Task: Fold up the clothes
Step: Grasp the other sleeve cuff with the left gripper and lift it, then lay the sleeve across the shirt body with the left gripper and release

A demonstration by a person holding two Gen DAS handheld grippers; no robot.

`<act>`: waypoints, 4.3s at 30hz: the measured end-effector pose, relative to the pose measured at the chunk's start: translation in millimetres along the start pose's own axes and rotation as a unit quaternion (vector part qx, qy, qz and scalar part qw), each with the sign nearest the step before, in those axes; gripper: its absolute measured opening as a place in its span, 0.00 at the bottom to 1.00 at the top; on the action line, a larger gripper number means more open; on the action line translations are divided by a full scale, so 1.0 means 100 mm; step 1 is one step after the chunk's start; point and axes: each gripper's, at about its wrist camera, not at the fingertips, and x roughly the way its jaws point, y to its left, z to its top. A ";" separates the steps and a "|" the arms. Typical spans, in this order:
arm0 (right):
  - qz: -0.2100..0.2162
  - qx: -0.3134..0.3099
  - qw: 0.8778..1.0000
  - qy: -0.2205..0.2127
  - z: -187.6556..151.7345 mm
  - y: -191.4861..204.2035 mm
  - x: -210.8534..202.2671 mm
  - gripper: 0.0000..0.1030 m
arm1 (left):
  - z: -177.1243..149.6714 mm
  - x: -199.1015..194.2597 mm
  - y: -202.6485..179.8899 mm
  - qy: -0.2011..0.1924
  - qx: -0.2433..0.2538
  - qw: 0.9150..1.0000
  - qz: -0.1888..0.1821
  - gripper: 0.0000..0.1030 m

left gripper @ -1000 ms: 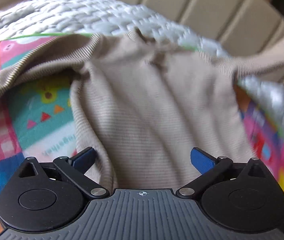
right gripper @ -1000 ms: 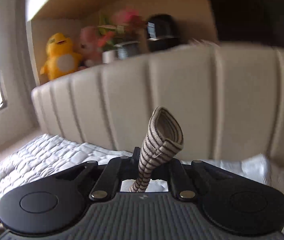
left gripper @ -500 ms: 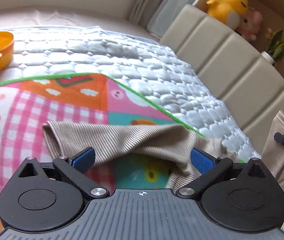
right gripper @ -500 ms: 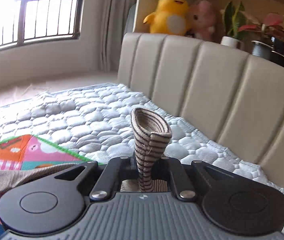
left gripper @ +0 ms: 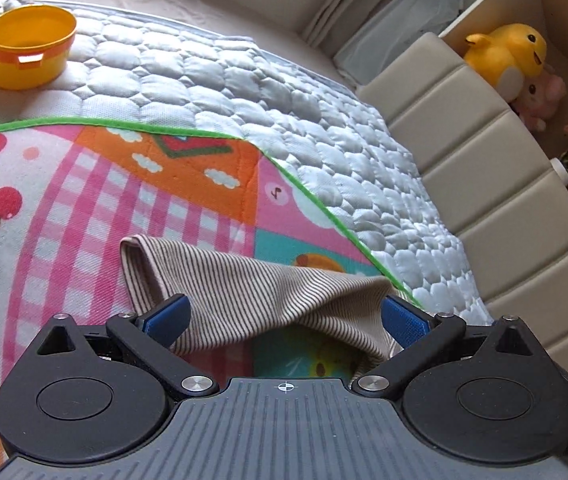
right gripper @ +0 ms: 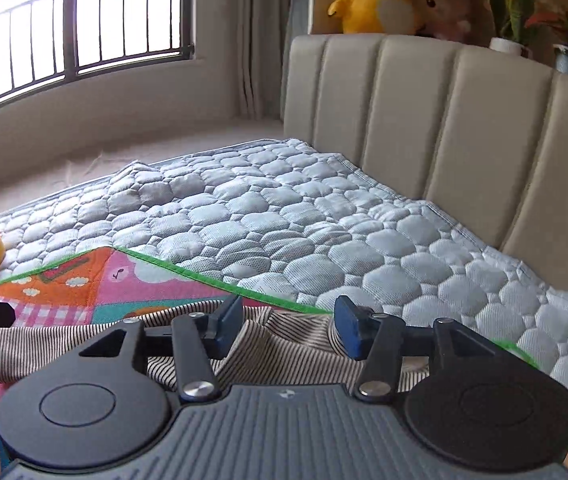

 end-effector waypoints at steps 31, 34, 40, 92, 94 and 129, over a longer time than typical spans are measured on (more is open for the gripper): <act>-0.040 0.198 0.979 -0.001 -0.99 -0.94 -0.79 0.66 | -0.56 0.30 -0.26 -0.054 0.658 0.715 0.230 1.00; -0.042 0.206 0.978 0.005 -1.00 -0.98 -0.74 0.66 | 0.18 0.39 -0.27 -0.100 0.519 0.791 0.307 1.00; -0.025 0.220 0.975 0.015 -1.01 -1.00 -0.69 0.68 | 1.00 0.09 0.17 -0.026 0.211 0.963 0.167 1.00; -0.086 0.429 0.886 -0.152 -1.16 -2.71 -1.49 0.82 | -1.37 0.69 -3.43 0.095 0.298 0.943 -0.115 0.44; -0.077 0.430 0.887 -0.148 -1.17 -2.71 -1.47 0.84 | -1.38 0.69 -3.40 0.099 0.300 0.942 -0.110 0.49; -0.040 0.200 0.978 -0.038 -0.85 -1.45 0.24 0.22 | -1.10 0.88 -1.35 0.073 0.275 0.955 -0.088 0.91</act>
